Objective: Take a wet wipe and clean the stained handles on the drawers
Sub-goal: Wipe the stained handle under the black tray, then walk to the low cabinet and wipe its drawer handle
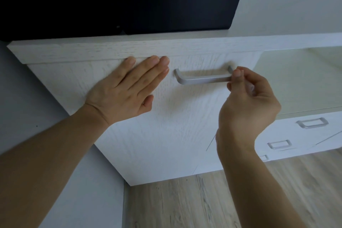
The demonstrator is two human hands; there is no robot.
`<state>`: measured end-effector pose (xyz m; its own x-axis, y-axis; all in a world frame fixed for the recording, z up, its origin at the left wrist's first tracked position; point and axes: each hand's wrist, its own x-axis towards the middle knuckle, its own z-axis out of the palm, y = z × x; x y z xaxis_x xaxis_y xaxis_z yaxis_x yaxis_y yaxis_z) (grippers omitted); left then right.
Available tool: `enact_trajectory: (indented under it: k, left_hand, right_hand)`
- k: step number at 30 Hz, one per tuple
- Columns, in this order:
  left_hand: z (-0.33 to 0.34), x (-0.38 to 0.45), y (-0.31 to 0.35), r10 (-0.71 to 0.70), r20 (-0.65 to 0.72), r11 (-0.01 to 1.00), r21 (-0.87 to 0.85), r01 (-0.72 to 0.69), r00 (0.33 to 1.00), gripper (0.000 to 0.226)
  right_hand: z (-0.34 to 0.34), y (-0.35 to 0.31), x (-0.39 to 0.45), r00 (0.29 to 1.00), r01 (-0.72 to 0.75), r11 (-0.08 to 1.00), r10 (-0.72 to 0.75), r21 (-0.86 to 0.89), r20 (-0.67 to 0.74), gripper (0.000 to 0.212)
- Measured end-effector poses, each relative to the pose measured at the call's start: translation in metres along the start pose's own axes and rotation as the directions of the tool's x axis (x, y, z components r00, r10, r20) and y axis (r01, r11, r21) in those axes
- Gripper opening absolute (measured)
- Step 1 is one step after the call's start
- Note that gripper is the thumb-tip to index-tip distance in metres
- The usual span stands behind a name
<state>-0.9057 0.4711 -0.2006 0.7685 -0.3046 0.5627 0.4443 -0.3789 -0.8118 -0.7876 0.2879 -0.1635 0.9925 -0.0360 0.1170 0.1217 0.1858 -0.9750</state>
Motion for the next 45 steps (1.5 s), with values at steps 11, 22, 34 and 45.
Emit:
enact_trajectory:
  k: [11,22,34,45]
  left_hand:
    - [-0.055,0.011,-0.004,-0.038,0.291,0.954,-0.274,0.121,0.956,0.062]
    - [-0.139,0.125,-0.093,-0.016,0.529,0.751,-0.553,0.359,0.849,0.043]
    - [-0.194,0.226,-0.268,-0.224,0.762,0.821,-0.188,0.539,0.607,0.05]
    - [-0.293,0.273,-0.285,-0.542,0.814,0.749,0.352,0.561,0.212,0.054]
  right_hand:
    - [-0.015,-0.027,-0.01,0.958,-0.083,0.98,0.128,-0.181,0.256,0.021]
    - [-0.007,-0.161,0.044,0.711,0.409,0.788,0.04,-0.46,0.702,0.023]
    - [0.064,-0.372,0.071,0.333,0.778,0.611,-0.206,-0.145,0.92,0.025]
    - [0.053,-0.415,0.058,-0.131,0.712,0.627,-0.323,0.316,0.937,0.023]
